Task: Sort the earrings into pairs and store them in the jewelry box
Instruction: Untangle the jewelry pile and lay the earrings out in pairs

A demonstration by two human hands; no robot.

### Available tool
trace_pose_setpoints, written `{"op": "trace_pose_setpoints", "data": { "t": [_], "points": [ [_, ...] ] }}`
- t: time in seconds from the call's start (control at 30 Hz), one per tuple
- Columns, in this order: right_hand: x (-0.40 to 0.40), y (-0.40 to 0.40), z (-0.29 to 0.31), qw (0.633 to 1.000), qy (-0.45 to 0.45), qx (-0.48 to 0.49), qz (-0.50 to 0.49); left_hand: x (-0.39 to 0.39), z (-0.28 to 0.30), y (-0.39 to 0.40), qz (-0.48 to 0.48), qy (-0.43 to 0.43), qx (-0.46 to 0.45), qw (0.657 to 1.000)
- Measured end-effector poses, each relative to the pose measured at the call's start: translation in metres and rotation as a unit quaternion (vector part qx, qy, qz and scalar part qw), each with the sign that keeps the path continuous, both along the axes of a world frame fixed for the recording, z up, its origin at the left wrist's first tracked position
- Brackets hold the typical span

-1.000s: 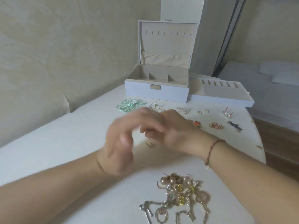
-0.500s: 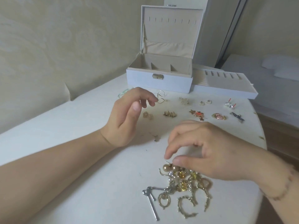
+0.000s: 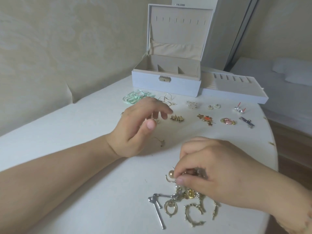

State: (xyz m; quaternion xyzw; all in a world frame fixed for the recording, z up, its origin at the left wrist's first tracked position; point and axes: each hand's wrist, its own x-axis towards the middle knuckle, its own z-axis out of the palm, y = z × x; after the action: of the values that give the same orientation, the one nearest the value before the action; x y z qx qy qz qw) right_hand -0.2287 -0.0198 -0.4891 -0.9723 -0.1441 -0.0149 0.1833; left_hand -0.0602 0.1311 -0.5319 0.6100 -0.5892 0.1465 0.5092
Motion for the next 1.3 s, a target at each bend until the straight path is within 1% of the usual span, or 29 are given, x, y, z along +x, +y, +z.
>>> {"op": "trace_pose_setpoints", "data": {
  "t": [0.07, 0.13, 0.23, 0.33, 0.37, 0.4, 0.47, 0.5, 0.57, 0.67, 0.7, 0.73, 0.77, 0.83, 0.9, 0.97, 1.07, 1.13, 1.17, 1.23, 1.3],
  "points": [
    [0.002, 0.006, -0.001, 1.000, 0.001, -0.023, -0.003, -0.001, 0.001, 0.000, 0.019, 0.015, -0.061, 0.998],
    [0.003, 0.011, 0.001, 0.999, 0.001, -0.041, -0.004, -0.001, 0.002, -0.001, 0.036, 0.015, -0.102, 0.994],
    [0.003, 0.018, 0.002, 0.998, 0.012, -0.056, 0.005, -0.001, 0.001, -0.001, 0.039, 0.021, -0.116, 0.992],
    [0.003, 0.019, 0.001, 0.998, -0.007, -0.058, 0.025, -0.002, 0.001, -0.002, 0.042, 0.036, -0.127, 0.990],
    [0.003, 0.016, 0.002, 0.999, -0.002, -0.036, 0.026, -0.002, 0.001, -0.002, 0.044, 0.042, -0.135, 0.989],
    [0.003, 0.012, 0.004, 1.000, 0.012, 0.010, 0.027, -0.001, 0.001, -0.002, 0.046, 0.048, -0.141, 0.988],
    [0.000, 0.001, 0.005, 0.988, 0.048, 0.141, 0.034, -0.001, 0.002, -0.002, 0.051, 0.058, -0.147, 0.986],
    [-0.002, -0.005, 0.005, 0.979, 0.051, 0.197, 0.034, 0.000, 0.003, -0.002, 0.053, 0.061, -0.147, 0.986],
    [-0.003, -0.013, 0.004, 0.954, 0.034, 0.297, 0.014, 0.000, 0.003, -0.001, 0.053, 0.066, -0.143, 0.986],
    [0.011, -0.015, 0.004, 0.897, 0.013, 0.441, -0.037, 0.000, 0.003, -0.001, 0.050, 0.068, -0.135, 0.987],
    [0.019, -0.015, 0.005, 0.881, 0.018, 0.469, -0.057, -0.001, 0.003, -0.001, 0.049, 0.069, -0.134, 0.987],
    [0.028, -0.016, 0.006, 0.875, 0.028, 0.477, -0.076, 0.000, 0.003, -0.001, 0.049, 0.070, -0.134, 0.987],
    [0.038, -0.015, 0.006, 0.881, 0.037, 0.463, -0.091, 0.000, 0.003, -0.001, 0.051, 0.071, -0.133, 0.987],
    [0.058, -0.014, 0.005, 0.912, 0.047, 0.389, -0.120, -0.001, 0.003, 0.000, 0.052, 0.072, -0.131, 0.987],
    [0.075, -0.008, 0.002, 0.948, 0.043, 0.281, -0.143, 0.000, 0.003, 0.001, 0.052, 0.071, -0.128, 0.988],
    [0.086, 0.002, 0.000, 0.975, 0.022, 0.172, -0.137, 0.001, 0.003, 0.001, 0.051, 0.072, -0.124, 0.988],
    [0.091, 0.015, -0.006, 0.991, 0.012, 0.079, -0.109, 0.001, 0.002, 0.001, 0.046, 0.074, -0.122, 0.989],
    [0.092, 0.017, -0.009, 0.993, 0.012, 0.060, -0.097, 0.001, 0.002, 0.001, 0.045, 0.068, -0.116, 0.990],
    [0.091, 0.016, -0.010, 0.994, 0.013, 0.066, -0.091, 0.001, 0.003, 0.002, 0.045, 0.062, -0.112, 0.991],
    [0.086, 0.012, -0.008, 0.992, 0.005, 0.098, -0.081, 0.002, 0.003, 0.001, 0.042, 0.050, -0.104, 0.992],
    [0.075, 0.004, -0.003, 0.988, -0.030, 0.129, -0.079, 0.001, 0.003, 0.002, 0.042, 0.042, -0.095, 0.994]
  ]
}}
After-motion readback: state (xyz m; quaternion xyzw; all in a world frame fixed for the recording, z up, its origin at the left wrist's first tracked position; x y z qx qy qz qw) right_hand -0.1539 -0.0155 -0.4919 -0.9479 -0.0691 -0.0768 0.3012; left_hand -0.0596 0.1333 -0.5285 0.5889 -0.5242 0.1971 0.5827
